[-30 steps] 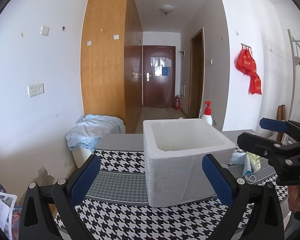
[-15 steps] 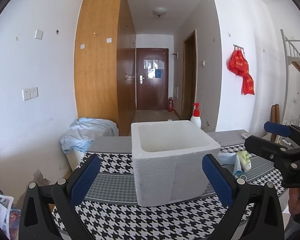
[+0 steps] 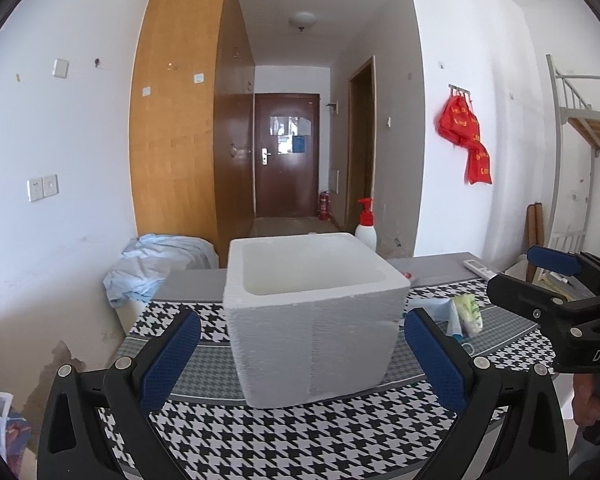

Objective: Organize soft objects
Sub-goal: 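Withdraw both tools from the foam box, then move both tools over the blue mask and green tissue packet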

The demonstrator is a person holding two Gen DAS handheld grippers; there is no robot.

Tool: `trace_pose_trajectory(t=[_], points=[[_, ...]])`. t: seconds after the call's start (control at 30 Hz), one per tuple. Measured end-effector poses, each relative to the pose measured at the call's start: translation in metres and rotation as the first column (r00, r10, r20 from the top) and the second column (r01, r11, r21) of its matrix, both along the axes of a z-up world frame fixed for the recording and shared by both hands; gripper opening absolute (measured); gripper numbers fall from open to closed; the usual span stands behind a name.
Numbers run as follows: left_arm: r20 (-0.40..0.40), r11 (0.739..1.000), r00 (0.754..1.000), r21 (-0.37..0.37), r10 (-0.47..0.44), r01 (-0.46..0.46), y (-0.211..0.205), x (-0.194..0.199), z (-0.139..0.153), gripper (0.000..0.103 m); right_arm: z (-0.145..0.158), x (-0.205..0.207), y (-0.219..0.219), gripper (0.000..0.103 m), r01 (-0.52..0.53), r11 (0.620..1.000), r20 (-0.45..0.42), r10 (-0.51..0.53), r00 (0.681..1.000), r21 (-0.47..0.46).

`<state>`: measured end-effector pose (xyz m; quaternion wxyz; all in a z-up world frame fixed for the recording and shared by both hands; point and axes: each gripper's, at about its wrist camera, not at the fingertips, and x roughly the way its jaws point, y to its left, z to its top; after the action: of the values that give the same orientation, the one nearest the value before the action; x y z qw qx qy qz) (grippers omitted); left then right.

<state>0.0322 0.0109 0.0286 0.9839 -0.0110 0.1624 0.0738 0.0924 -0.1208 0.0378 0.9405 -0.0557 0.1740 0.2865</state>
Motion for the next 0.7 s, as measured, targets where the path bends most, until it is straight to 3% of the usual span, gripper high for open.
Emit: trace_pose_trajectory(t=[0.7], points=[[-0.025, 0.988, 0.988, 0.014, -0.151, 0.152, -0.049, 0.015, -0.006, 0.102, -0.01, -0.001, -0.058, 0.102, 0.151, 0.988, -0.03, -0.151, 0.988, 0.016]])
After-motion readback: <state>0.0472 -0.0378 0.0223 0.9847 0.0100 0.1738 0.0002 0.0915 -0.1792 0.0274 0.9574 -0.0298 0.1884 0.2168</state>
